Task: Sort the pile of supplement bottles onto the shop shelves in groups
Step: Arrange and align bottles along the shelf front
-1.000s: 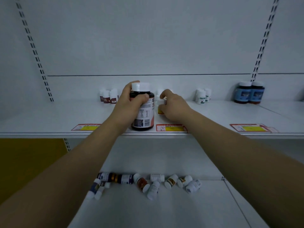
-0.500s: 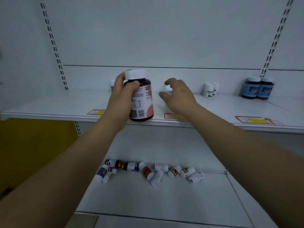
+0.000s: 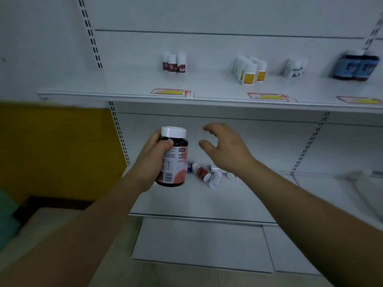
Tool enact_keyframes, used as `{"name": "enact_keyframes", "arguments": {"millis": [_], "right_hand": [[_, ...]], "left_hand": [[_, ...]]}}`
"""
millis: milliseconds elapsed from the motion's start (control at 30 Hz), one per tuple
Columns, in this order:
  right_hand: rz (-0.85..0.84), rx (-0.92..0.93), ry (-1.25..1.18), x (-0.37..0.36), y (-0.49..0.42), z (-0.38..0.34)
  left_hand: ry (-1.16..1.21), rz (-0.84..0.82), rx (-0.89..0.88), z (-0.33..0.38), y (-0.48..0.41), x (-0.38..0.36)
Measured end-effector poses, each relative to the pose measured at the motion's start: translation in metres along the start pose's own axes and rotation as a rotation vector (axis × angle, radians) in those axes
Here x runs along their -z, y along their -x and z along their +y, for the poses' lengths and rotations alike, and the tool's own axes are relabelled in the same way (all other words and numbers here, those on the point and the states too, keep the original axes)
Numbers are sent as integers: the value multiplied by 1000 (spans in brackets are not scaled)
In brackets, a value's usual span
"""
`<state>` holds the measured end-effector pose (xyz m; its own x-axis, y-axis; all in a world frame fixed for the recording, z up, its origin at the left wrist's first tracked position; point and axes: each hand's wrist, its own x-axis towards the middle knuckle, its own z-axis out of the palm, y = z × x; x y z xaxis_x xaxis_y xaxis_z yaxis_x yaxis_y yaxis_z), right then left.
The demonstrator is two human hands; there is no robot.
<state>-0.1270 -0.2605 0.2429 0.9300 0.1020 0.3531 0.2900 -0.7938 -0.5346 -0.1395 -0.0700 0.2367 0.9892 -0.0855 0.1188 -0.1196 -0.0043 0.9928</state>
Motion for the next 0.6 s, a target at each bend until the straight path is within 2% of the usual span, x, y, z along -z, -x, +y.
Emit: {"name": "enact_keyframes", "arguments": {"millis": [167,300,600], "right_hand": [[-237,-286,15,-55,1,63],[-389,-417,89,-103,-20,121],[-538,-352,266,-238,-80,221]], "left_hand": [[-22,1,210,-71,-17,-4],[-9,36,328,-125,-44,-13],[46,133,472,-249,-105,-25]]}}
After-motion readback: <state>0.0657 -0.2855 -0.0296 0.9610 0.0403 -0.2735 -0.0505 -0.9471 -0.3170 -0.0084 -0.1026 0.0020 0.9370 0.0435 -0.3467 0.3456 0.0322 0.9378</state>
